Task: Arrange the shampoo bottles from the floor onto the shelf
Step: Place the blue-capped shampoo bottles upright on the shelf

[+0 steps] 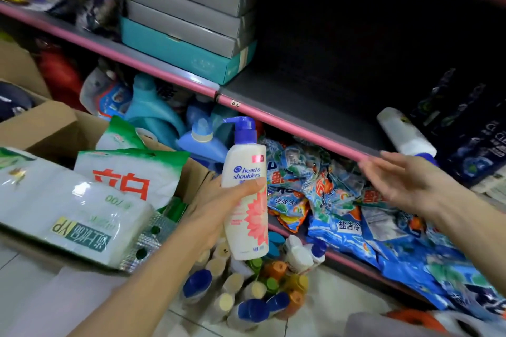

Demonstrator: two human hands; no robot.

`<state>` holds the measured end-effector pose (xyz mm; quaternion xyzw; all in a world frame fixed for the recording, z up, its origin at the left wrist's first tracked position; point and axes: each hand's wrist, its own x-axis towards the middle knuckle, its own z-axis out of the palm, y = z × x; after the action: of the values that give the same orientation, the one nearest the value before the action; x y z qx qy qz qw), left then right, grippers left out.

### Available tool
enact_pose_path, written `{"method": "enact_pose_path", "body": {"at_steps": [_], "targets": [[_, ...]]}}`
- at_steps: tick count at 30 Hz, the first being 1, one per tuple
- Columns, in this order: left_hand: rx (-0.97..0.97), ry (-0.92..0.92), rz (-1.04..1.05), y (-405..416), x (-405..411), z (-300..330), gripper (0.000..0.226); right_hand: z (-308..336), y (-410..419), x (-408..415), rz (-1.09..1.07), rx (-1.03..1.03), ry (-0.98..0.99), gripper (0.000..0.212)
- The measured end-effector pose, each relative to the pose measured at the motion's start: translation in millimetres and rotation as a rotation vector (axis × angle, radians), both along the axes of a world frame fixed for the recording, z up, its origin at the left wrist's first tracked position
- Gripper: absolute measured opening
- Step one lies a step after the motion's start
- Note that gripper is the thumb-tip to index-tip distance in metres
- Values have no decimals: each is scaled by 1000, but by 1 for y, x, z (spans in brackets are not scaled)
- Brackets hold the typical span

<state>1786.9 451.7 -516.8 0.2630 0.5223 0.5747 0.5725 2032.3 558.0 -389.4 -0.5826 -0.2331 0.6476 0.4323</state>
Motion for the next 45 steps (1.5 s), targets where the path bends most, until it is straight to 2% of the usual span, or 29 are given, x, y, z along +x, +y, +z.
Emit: {"method": "enact_pose_path", "body": {"at_steps": [2,4,6,8,11,15,17,28,33,39,45], "targets": [[17,-11,-12,1,4,3,37,-2,-16,-33,333,134,-167,29],[37,0,-54,2,10,6,33,-4,-27,-64,575,337,-307,40],[45,53,-94,1,14,9,31,-4,-31,-88,706,443,-317,41],[64,98,-132,1,17,11,27,-6,-32,-104,771,485,-287,31],[85,120,-176,1,17,11,28,-8,-32,-113,767,523,-270,23],[83,178,-185,4,14,10,30,-10,-36,-112,748,558,-259,29],[80,192,-188,5,14,10,31,-12,-37,-113,704,549,-258,23],[129,227,-117,0,14,8,25,-23,-44,-123,553,629,-327,15],[125,233,-158,0,10,6,25,-18,-46,-117,637,606,-316,27],[125,188,-288,-5,8,3,33,-10,-55,-106,686,577,-270,23],[118,138,-337,-17,6,3,33,-7,-69,-105,708,514,-276,32]]}}
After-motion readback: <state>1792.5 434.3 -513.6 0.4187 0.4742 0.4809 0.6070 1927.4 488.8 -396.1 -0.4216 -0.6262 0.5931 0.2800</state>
